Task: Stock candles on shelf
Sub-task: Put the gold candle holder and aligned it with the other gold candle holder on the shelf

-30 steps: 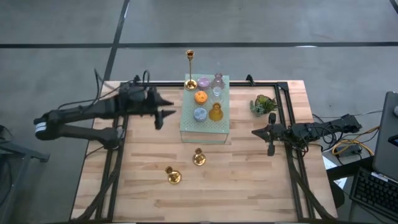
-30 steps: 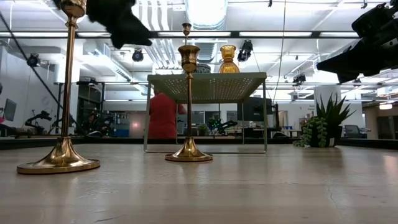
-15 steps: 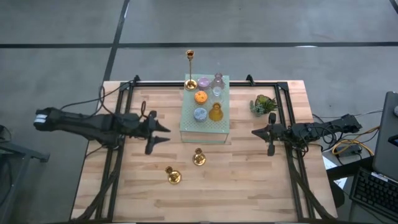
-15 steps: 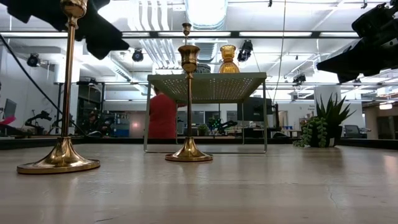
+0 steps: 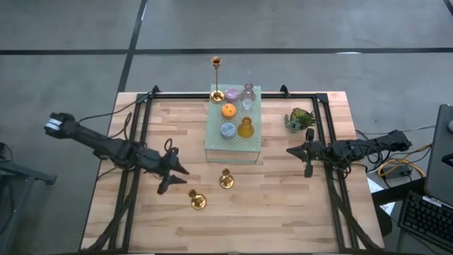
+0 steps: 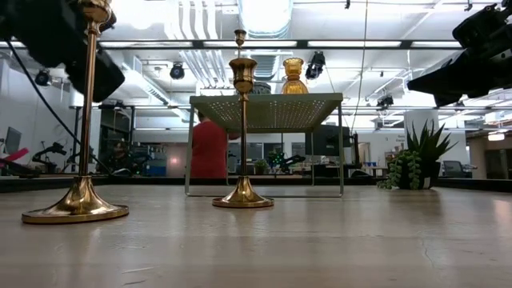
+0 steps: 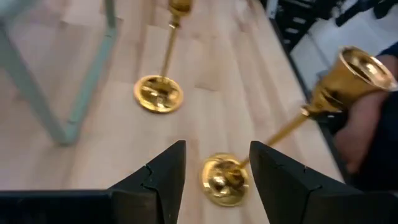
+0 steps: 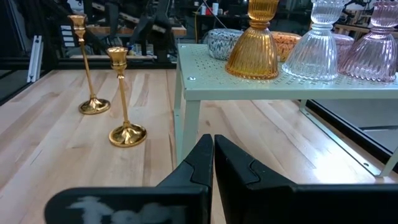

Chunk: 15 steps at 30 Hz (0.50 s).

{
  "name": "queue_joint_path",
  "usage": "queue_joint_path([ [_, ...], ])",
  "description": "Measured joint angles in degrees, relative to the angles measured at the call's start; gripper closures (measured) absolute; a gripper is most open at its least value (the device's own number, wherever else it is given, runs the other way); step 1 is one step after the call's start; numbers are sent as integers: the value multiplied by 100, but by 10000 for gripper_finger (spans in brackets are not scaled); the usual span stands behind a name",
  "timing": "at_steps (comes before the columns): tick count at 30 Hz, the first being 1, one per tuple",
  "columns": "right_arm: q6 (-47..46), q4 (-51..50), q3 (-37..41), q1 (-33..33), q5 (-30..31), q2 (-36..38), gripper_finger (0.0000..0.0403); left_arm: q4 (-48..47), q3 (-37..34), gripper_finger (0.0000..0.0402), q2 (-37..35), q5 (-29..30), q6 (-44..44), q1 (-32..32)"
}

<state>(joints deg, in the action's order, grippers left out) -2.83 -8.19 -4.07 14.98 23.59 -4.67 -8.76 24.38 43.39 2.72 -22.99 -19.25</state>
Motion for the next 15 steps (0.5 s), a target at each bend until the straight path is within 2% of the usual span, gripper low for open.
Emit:
queue_joint_path([
  [9, -3, -1, 0, -2, 1, 1, 394, 1109, -606, 220, 74, 17, -586, -629],
  [15, -9, -1, 0, -2, 0, 0, 394, 2225, -875, 220, 329, 168, -383, -887],
])
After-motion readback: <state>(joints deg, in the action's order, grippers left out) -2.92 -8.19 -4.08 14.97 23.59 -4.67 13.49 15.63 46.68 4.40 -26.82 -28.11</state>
